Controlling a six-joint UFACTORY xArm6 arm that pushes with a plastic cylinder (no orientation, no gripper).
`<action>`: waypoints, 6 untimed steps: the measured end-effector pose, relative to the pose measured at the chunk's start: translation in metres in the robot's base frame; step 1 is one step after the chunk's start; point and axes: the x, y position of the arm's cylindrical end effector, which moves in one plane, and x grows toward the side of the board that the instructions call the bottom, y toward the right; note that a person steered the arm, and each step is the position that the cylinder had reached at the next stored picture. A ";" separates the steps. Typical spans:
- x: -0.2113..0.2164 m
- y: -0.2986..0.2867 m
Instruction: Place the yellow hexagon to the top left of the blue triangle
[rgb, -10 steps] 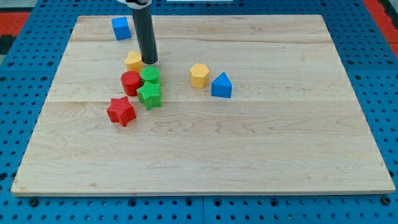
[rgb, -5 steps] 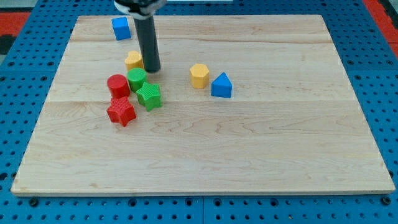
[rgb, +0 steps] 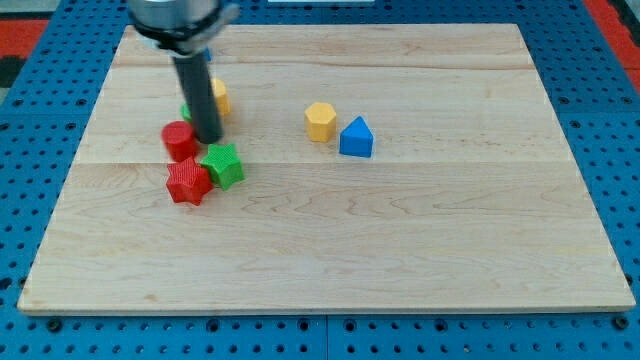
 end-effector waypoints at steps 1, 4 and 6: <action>-0.046 -0.022; -0.032 0.013; -0.019 0.148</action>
